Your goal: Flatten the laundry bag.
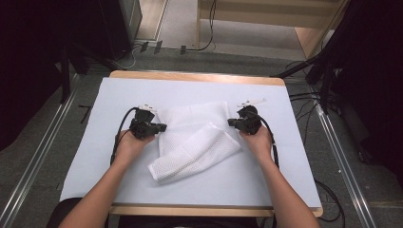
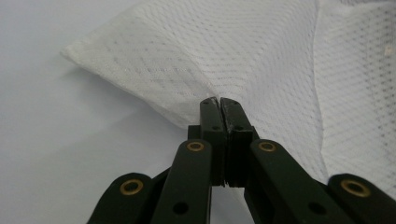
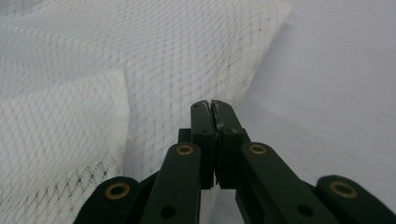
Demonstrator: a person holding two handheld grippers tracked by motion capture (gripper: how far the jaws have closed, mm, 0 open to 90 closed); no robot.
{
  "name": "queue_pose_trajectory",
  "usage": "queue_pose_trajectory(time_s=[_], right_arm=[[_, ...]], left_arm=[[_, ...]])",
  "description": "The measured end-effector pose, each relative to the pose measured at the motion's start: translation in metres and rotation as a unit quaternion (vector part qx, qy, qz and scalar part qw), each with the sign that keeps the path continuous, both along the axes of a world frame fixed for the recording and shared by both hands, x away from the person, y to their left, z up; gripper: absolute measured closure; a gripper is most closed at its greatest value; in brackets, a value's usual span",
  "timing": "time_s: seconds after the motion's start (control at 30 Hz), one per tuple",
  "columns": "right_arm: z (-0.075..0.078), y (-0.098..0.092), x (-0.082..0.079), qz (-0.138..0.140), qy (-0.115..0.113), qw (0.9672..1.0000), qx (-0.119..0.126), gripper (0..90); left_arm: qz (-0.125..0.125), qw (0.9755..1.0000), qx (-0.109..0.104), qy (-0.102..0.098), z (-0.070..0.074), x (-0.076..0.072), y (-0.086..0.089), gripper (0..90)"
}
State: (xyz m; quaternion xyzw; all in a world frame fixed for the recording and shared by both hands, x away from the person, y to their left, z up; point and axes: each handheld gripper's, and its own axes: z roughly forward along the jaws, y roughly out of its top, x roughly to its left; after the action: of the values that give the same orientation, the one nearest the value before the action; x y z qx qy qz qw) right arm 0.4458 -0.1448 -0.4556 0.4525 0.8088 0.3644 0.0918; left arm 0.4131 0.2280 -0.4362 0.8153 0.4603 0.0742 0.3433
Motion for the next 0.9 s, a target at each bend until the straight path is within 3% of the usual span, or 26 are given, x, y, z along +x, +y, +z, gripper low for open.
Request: queue_pose_trajectory(time_s=[0.1,0.23,0.4,0.53,0.63,0.73,0.9], right_arm=[[0.002,0.005,0.008,-0.002,-0.004,1.0000,0.001,90.0],[0.001,0.008,0.017,-0.004,-0.004,1.0000,0.003,90.0],[-0.001,0.010,0.026,-0.012,-0.008,0.9999,0.004,90.0],[-0.006,0.009,0.028,-0.019,-0.005,0.9998,0.010,89.9],[-0.011,0.012,0.027,-0.012,0.004,0.9999,-0.011,88.3],[-0.011,0.011,0.026,-0.014,0.007,0.9998,-0.009,81.7],[0.000,0.003,0.021,-0.017,0.002,0.9996,0.020,73.6]], left_arm=[[0.009,0.9998,-0.016,0.009,-0.002,0.014,0.008,90.0],[0.016,0.9995,-0.025,0.005,-0.003,0.025,0.012,90.0],[0.018,0.9994,-0.030,0.002,-0.003,0.039,0.015,90.0],[0.022,0.9993,-0.027,0.011,-0.009,0.045,0.015,89.7],[0.021,0.9995,-0.024,0.005,-0.011,0.045,0.013,87.8],[0.022,0.9992,-0.031,0.014,-0.011,0.045,0.015,78.3],[0.018,0.9990,-0.035,0.021,-0.007,0.041,0.018,56.6]])
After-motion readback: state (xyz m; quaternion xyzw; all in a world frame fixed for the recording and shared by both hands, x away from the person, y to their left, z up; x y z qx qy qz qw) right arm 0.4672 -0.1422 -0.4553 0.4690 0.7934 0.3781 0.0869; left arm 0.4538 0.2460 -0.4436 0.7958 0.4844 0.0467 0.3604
